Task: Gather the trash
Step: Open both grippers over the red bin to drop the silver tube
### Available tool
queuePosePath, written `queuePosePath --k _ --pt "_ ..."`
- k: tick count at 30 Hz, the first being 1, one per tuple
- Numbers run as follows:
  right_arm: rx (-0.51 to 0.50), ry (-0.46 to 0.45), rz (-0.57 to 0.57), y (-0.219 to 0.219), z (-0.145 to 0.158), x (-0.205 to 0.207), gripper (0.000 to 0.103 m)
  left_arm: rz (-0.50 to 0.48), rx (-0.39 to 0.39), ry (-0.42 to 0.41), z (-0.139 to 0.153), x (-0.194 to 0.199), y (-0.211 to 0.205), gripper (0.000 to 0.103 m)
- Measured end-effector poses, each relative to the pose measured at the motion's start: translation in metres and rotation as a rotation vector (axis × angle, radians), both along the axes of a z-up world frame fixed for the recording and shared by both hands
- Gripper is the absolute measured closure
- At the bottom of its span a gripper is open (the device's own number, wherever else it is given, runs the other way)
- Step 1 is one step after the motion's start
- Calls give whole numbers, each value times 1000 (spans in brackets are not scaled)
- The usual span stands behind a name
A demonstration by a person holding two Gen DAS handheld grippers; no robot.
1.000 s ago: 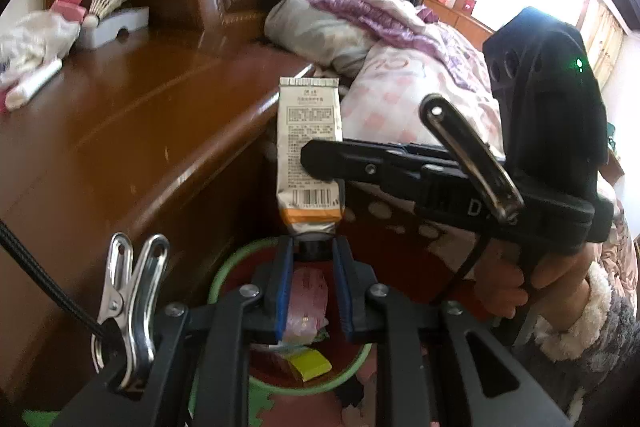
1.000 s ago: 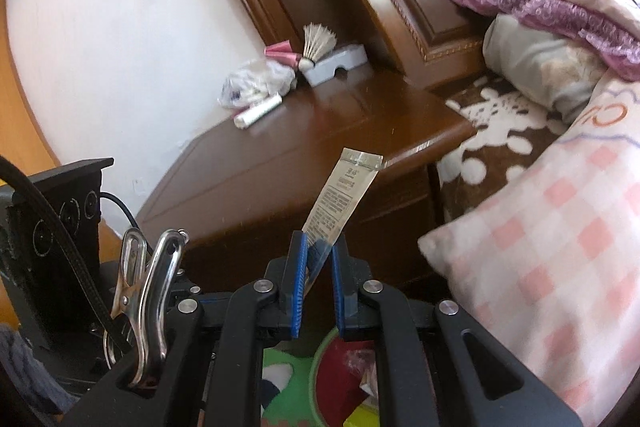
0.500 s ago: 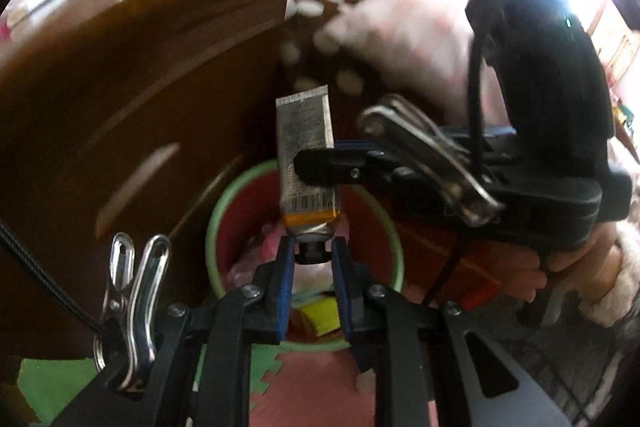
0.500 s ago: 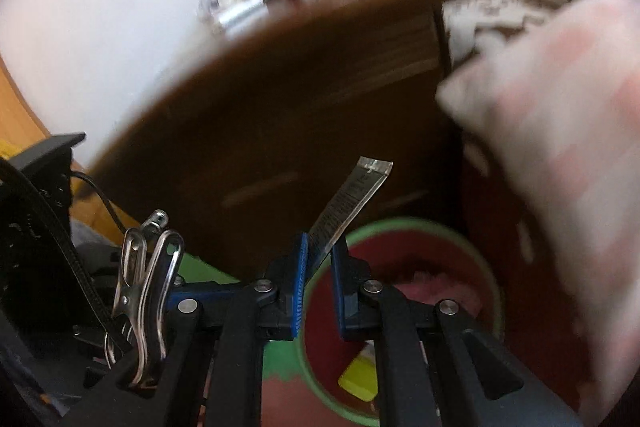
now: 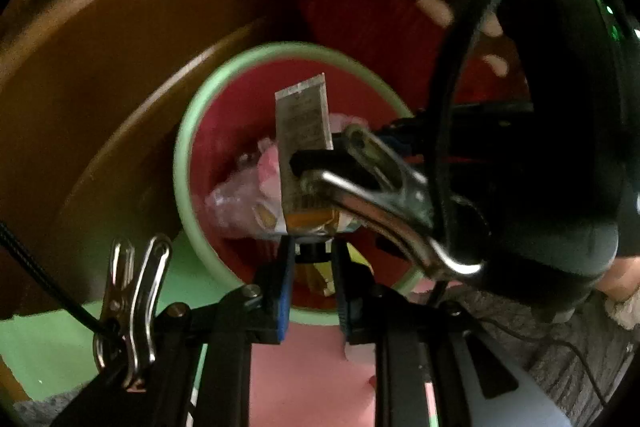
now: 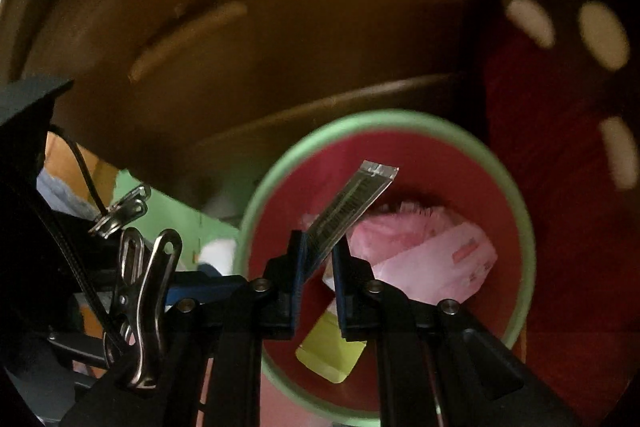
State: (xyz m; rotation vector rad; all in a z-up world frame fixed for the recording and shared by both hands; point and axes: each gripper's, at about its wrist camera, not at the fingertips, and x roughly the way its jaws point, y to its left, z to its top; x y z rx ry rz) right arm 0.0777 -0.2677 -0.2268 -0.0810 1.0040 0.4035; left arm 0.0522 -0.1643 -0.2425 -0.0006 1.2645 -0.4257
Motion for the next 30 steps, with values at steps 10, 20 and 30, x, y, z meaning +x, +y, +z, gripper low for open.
queuePosePath --k 10,20,30 --pt "-20 106 -32 -4 -39 12 88 -1 27 60 -25 10 -12 87" --pt "19 209 -103 -22 -62 27 88 48 79 107 -38 17 -16 85" --pt "-150 133 -69 -10 -63 23 55 73 63 130 -37 18 -9 55"
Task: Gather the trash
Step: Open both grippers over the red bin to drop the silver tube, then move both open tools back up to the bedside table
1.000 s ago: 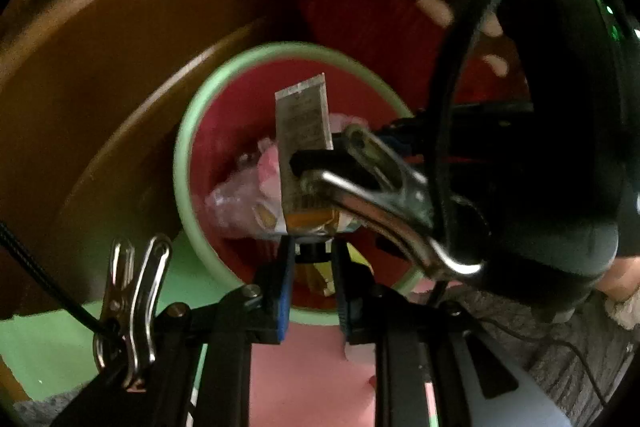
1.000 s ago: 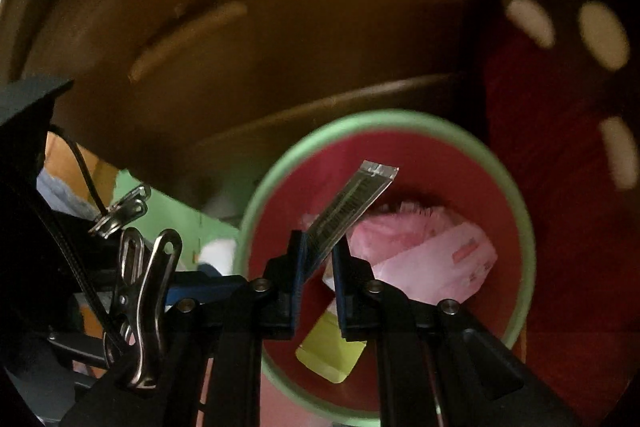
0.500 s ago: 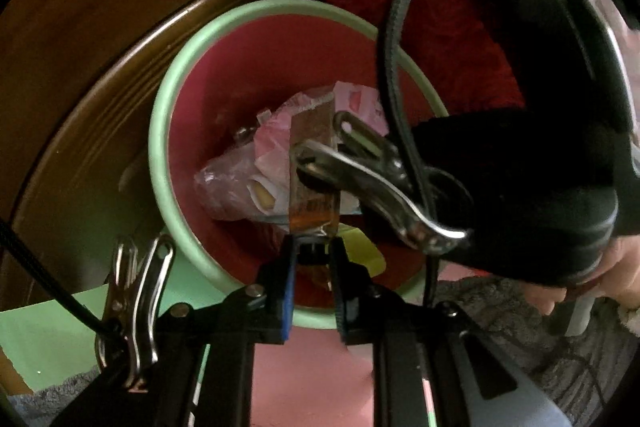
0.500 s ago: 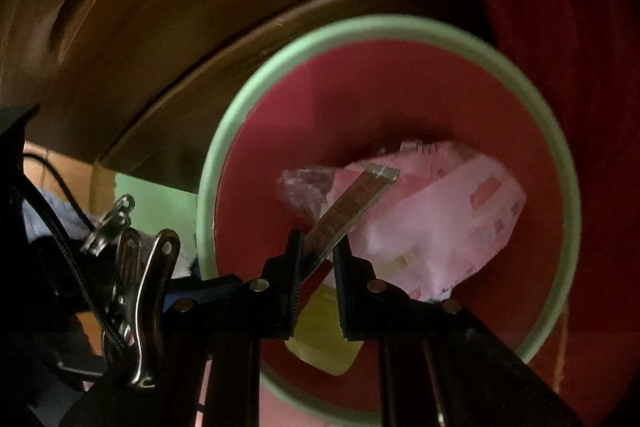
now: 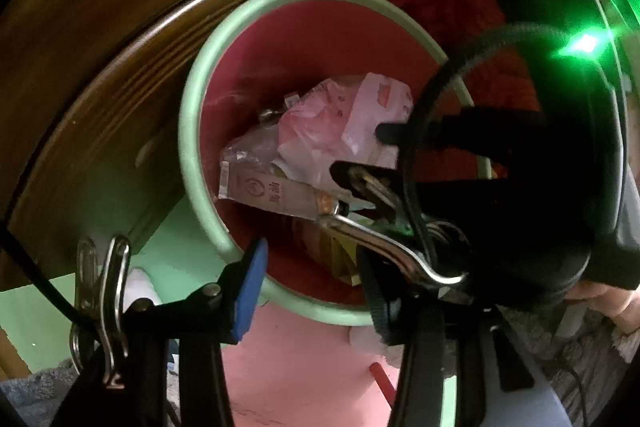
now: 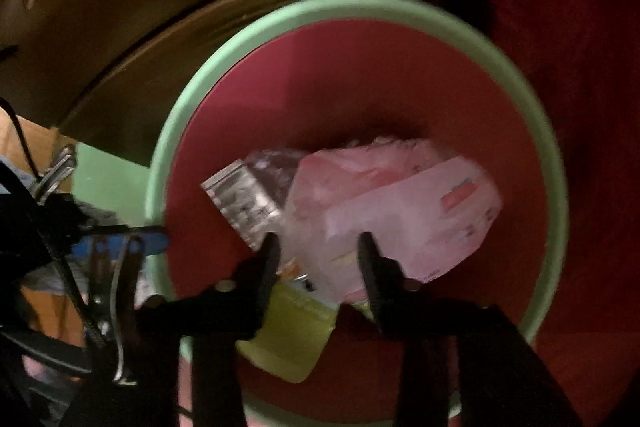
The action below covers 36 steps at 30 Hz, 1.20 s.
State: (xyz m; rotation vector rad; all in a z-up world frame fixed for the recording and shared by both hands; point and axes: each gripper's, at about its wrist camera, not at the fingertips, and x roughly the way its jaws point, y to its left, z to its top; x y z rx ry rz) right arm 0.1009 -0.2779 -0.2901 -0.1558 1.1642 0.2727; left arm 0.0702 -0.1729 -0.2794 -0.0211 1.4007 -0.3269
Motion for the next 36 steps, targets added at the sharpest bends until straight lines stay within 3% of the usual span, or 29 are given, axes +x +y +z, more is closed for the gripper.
queuePosePath --k 3,6,16,22,27,36 --pt "-19 -16 -4 1 4 1 45 -9 8 -8 2 -1 -1 54" --pt "-6 -20 -17 -1 9 2 42 -11 15 -23 6 -5 0 52" --pt "37 -21 -40 -8 21 -4 42 -4 -10 -62 24 -6 4 52" --pt "62 -42 -43 -9 38 -15 42 -45 26 -130 45 -15 -2 52" --pt "65 -93 -25 -8 49 -24 42 -69 34 -146 56 -21 -6 52" --pt "57 -215 71 0 71 -48 42 -132 133 -243 76 -42 -22 55"
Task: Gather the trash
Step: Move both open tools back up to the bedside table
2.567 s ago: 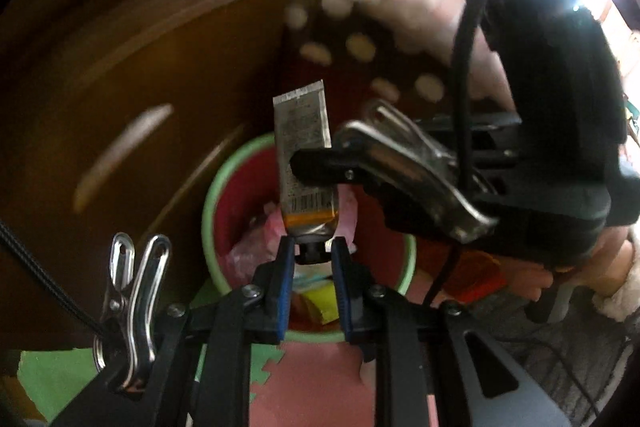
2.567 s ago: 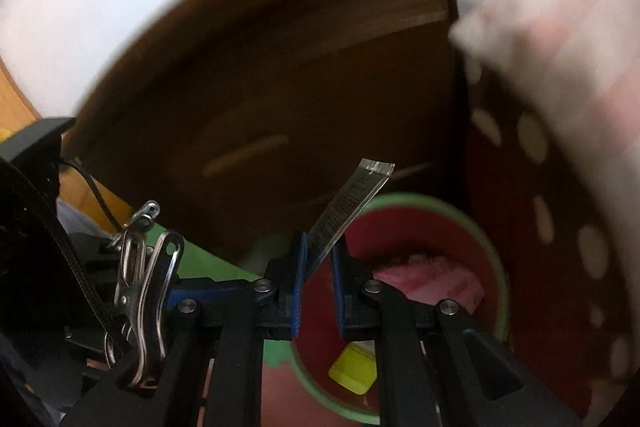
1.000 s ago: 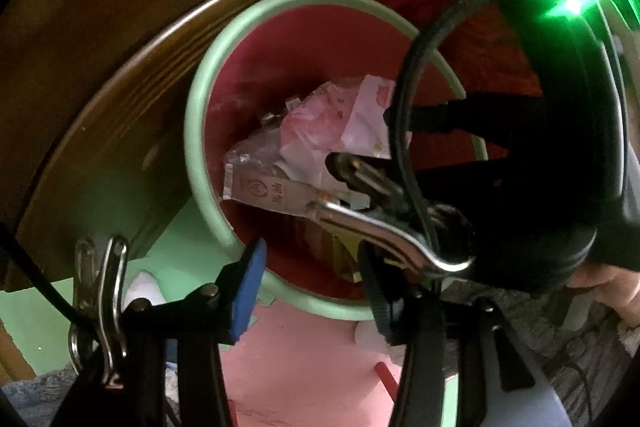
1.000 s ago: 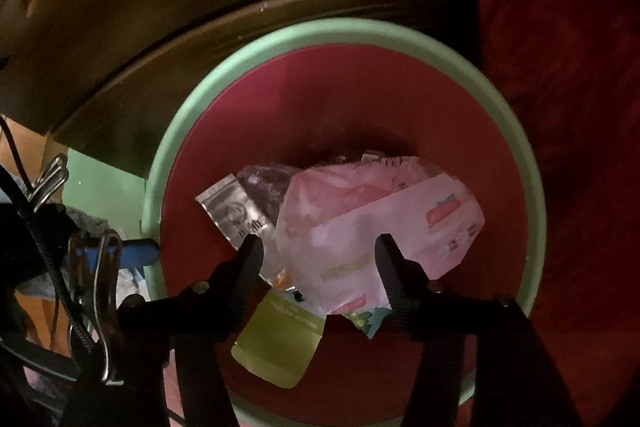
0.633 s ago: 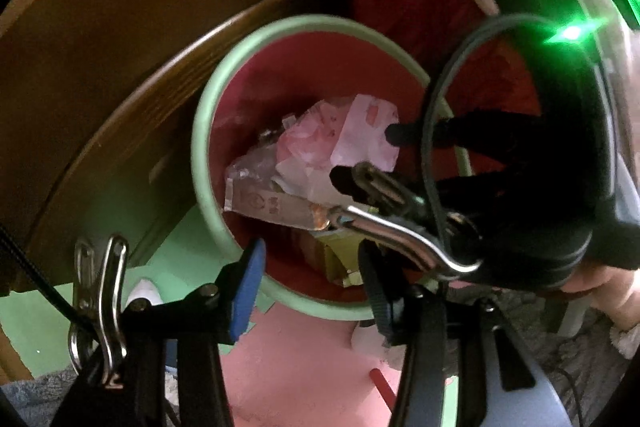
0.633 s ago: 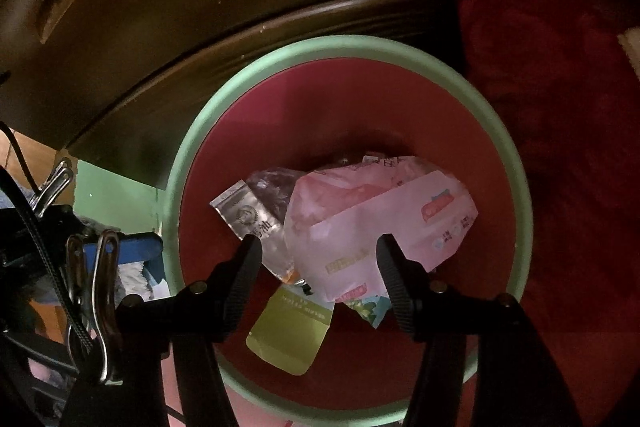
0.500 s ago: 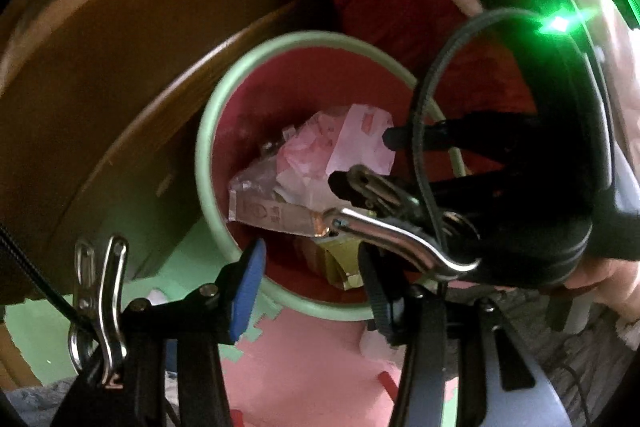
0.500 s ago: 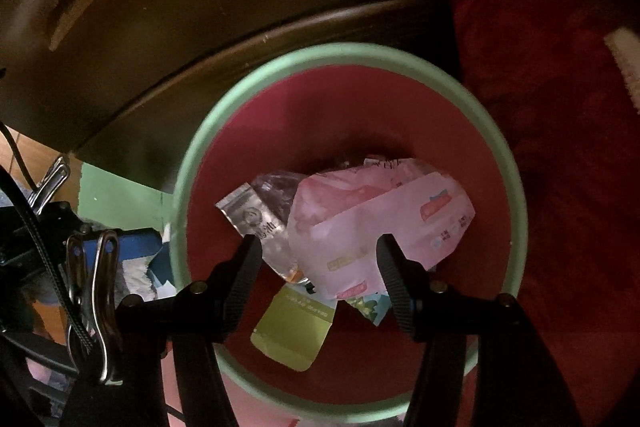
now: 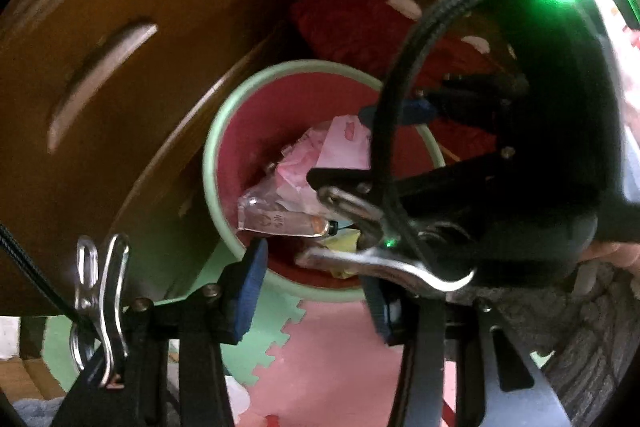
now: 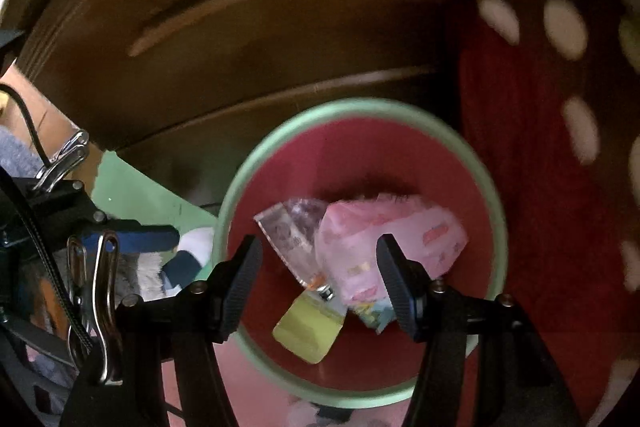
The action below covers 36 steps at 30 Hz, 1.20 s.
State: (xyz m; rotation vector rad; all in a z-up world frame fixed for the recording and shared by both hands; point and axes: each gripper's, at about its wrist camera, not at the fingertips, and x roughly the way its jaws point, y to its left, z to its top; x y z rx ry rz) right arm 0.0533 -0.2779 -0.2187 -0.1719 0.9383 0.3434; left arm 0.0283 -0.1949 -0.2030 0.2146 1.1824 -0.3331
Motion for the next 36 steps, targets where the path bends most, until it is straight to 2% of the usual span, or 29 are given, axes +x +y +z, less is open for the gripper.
queuePosePath --k 4,13,18,22,26,36 --pt "-62 -101 39 9 20 -14 42 33 19 -48 16 -9 -2 55" --pt "-89 -258 55 17 75 -34 42 119 -34 -194 68 -24 9 55" --pt "-28 -285 41 15 116 -45 42 144 -81 -284 116 -37 14 55" --pt "-1 -353 41 13 153 -54 42 167 -58 -370 149 -39 19 55" --pt "39 -401 42 16 171 -51 42 212 -70 -401 177 -40 36 55" --pt "201 -440 32 30 209 -20 41 323 -103 -479 206 -18 73 55"
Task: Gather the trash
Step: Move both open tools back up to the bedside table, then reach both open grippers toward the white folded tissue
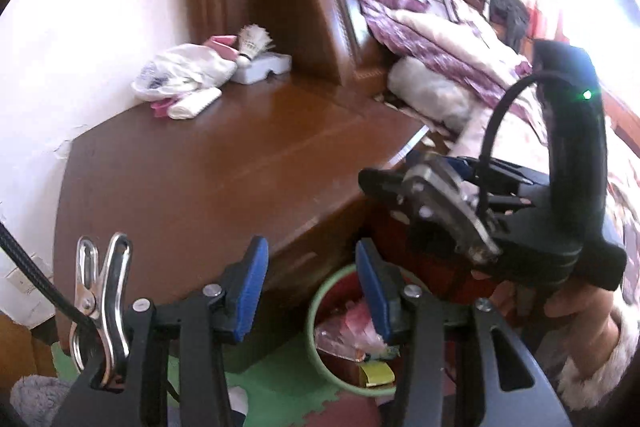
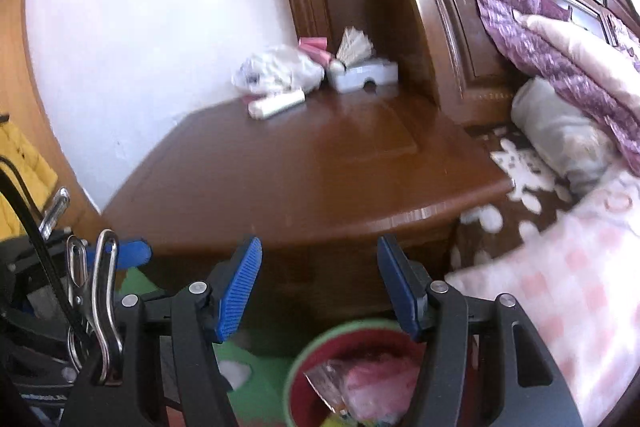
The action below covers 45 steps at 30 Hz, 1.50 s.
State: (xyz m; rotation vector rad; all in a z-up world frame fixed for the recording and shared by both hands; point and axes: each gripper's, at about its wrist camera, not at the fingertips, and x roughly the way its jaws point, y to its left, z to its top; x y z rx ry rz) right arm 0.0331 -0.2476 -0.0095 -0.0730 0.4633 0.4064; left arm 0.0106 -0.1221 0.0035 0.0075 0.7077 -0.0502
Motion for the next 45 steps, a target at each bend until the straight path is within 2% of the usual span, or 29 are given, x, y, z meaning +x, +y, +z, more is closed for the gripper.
queuePosePath --k 6,9,21,24,30,38,45 --pt "109 21 10 11 17 29 41 32 -36 -52 10 12 22 55" --pt "128 34 3 17 20 41 41 50 -59 -73 14 17 35 54" --pt "65 -23 -14 53 31 74 40 61 -165 -124 44 30 80 49" --pt "78 -14 -17 55 31 83 40 89 -158 -116 45 36 89 49" --pt "151 24 -28 48 32 98 40 121 -201 -94 46 55 114 49" --pt "196 69 -38 51 30 116 40 176 -144 -117 48 93 142 49" --pt "187 84 -43 65 26 133 40 186 -128 -83 37 128 158 49"
